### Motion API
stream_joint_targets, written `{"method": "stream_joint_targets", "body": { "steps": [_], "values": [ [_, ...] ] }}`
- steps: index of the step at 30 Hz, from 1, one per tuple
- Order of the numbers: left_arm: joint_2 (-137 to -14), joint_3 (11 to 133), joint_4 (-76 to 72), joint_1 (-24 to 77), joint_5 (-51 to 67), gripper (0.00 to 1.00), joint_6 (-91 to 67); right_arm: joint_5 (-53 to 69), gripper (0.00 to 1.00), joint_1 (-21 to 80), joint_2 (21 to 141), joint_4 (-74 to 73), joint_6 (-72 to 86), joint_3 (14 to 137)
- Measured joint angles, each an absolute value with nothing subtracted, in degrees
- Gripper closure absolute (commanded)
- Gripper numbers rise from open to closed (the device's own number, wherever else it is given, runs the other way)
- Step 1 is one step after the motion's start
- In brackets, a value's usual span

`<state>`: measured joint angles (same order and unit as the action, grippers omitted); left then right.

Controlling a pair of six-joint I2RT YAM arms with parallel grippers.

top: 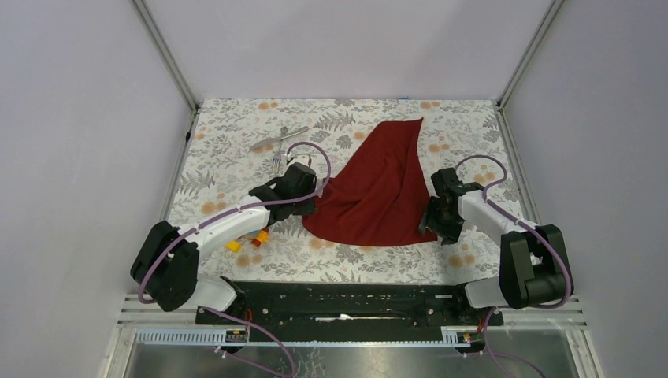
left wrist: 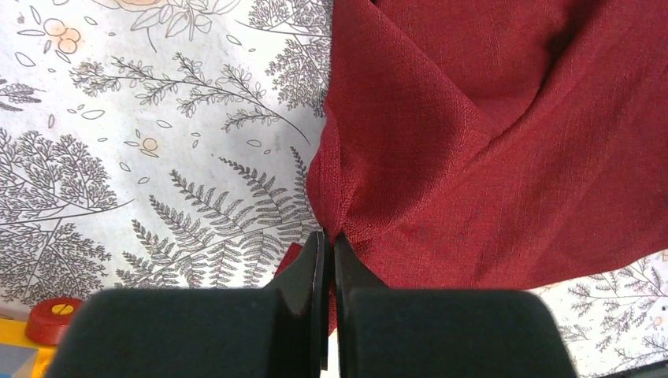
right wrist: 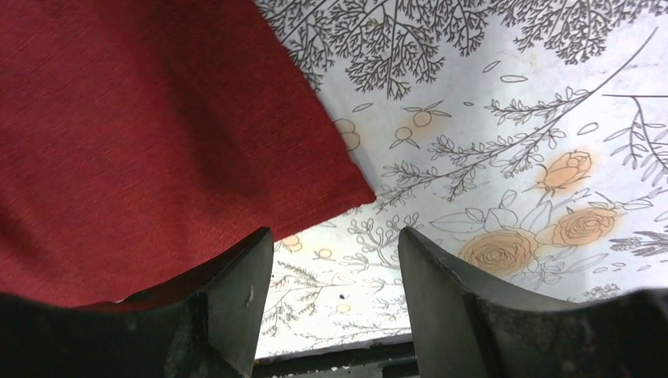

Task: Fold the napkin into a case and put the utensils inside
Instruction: Flatten out the crumpled napkin at the center of the board.

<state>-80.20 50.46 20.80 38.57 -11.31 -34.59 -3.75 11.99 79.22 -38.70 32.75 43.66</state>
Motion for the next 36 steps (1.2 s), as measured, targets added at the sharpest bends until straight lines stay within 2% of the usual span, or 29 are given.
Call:
{"method": "stream_joint_targets", "body": {
  "steps": [14, 16, 18, 19, 24, 25, 26, 30, 36],
  "values": [
    [-77.5, 46.2, 19.4, 38.6, -9.2, 1.0, -34.6, -7.0, 0.31, 11.9, 84.6, -33.6, 34.4, 43.4],
    [-77.2, 46.1, 19.2, 38.6, -9.2, 1.0, -34.6, -7.0, 0.33, 11.9, 84.6, -33.3, 34.3, 43.4],
    [-76.9, 45.9, 19.0, 38.5, -9.2, 1.0, -34.6, -7.3, 0.42, 11.9, 84.6, -33.1, 34.1, 43.3],
    [-76.8, 45.6, 18.9, 38.5, -9.2, 0.95, -34.6, -7.6, 0.49, 11.9, 84.6, -33.0, 34.1, 43.3],
    [-75.5, 44.0, 18.7, 38.2, -9.5, 0.43, -35.6, -8.5, 0.91, 11.8, 83.3, -30.7, 33.8, 42.0],
    [-74.8, 43.2, 18.6, 38.2, -9.6, 0.36, -36.3, -8.3, 0.97, 11.7, 82.7, -29.6, 33.7, 41.5],
    [-74.1, 42.6, 18.6, 38.1, -9.7, 0.32, -36.5, -8.1, 1.0, 11.7, 82.0, -28.2, 33.8, 40.7],
    [-73.0, 41.4, 18.9, 37.9, -9.7, 0.22, -37.0, -7.5, 1.0, 11.7, 78.4, -24.6, 33.9, 37.6],
    [-75.7, 41.1, 18.9, 37.8, -9.4, 0.22, -37.6, -6.4, 1.0, 11.7, 69.2, -25.9, 33.9, 36.2]
  ]
}}
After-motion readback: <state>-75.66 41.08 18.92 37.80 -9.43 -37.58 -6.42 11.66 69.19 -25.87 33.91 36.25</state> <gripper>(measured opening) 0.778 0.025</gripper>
